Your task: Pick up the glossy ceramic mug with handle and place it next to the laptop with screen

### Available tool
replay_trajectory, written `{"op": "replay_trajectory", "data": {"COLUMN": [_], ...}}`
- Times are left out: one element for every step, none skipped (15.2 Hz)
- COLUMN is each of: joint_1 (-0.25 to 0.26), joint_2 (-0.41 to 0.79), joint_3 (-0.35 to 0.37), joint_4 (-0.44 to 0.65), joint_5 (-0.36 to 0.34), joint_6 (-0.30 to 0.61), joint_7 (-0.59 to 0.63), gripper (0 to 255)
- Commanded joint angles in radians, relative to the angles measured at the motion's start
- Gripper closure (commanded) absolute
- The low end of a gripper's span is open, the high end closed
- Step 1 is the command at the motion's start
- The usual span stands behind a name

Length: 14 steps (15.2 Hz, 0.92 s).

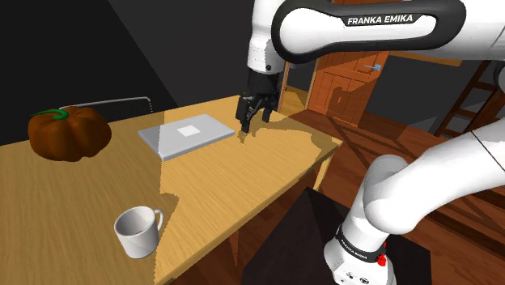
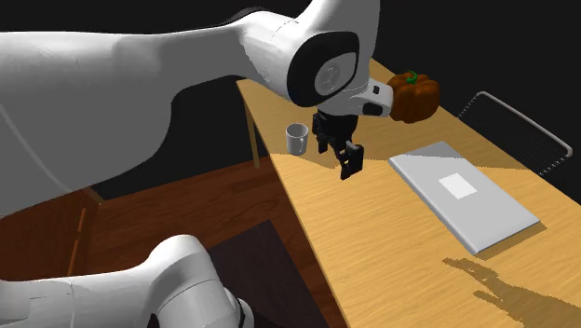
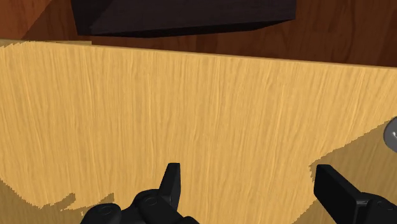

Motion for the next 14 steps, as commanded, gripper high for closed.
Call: {"op": "replay_trajectory", "data": {"joint_1": [0.010,0.016,0.021,0.026,0.030,0.034,0.038,0.042,0.046,0.049,0.053,0.056,0.060,0.064], "joint_2": [0.049,0.072,0.097,0.122,0.148,0.176,0.203,0.232,0.262,0.292,0.323,0.355,0.388,0.422], "joint_3": [0.035,0.053,0.070,0.088,0.105,0.123,0.140,0.157,0.174,0.191,0.208,0.224,0.240,0.255], "joint_4": [0.013,0.020,0.028,0.037,0.047,0.058,0.070,0.083,0.098,0.113,0.130,0.148,0.167,0.187], "joint_5": [0.012,0.018,0.022,0.025,0.027,0.029,0.029,0.027,0.025,0.021,0.016,0.010,0.002,-0.008], "joint_6": [0.031,0.045,0.060,0.074,0.088,0.102,0.115,0.128,0.140,0.152,0.163,0.173,0.183,0.192], "joint_7": [0.037,0.056,0.075,0.094,0.113,0.132,0.152,0.172,0.192,0.213,0.234,0.256,0.278,0.300], "gripper": [0,0,0,0,0,0,0,0,0,0,0,0,0,0]}}
